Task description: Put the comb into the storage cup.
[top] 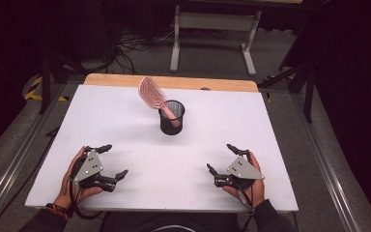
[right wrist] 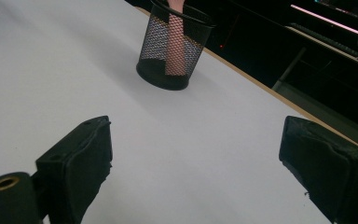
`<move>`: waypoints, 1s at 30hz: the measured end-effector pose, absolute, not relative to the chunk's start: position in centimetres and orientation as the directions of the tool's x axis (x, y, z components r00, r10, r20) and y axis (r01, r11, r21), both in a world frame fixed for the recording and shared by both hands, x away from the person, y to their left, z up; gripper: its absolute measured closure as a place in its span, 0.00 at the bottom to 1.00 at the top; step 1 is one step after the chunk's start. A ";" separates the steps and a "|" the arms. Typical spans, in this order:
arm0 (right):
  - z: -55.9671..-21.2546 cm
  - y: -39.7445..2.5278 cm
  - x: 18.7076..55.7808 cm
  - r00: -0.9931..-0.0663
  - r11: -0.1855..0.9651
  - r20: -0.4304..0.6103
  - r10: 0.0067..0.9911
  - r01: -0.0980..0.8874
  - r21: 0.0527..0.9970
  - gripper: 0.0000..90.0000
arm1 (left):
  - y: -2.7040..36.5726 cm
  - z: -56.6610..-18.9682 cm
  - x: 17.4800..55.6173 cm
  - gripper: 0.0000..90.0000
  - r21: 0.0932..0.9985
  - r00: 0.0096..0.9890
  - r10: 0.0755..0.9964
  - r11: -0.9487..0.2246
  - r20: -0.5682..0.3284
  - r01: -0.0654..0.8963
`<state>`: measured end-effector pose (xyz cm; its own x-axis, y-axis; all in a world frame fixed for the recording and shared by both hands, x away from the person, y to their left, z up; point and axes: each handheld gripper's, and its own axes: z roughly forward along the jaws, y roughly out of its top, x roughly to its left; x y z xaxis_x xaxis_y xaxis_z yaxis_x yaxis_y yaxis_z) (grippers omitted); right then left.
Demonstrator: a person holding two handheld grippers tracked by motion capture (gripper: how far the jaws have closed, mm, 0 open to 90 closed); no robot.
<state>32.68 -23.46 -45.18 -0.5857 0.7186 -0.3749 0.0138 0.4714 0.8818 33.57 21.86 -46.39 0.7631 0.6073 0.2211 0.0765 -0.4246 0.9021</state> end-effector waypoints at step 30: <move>-45.0 -23.4 32.5 -0.578 0.478 -0.390 0.717 0.000 0.878 0.12 | 21.7 -46.5 33.3 0.05 0.902 0.763 0.608 -0.424 0.219 0.080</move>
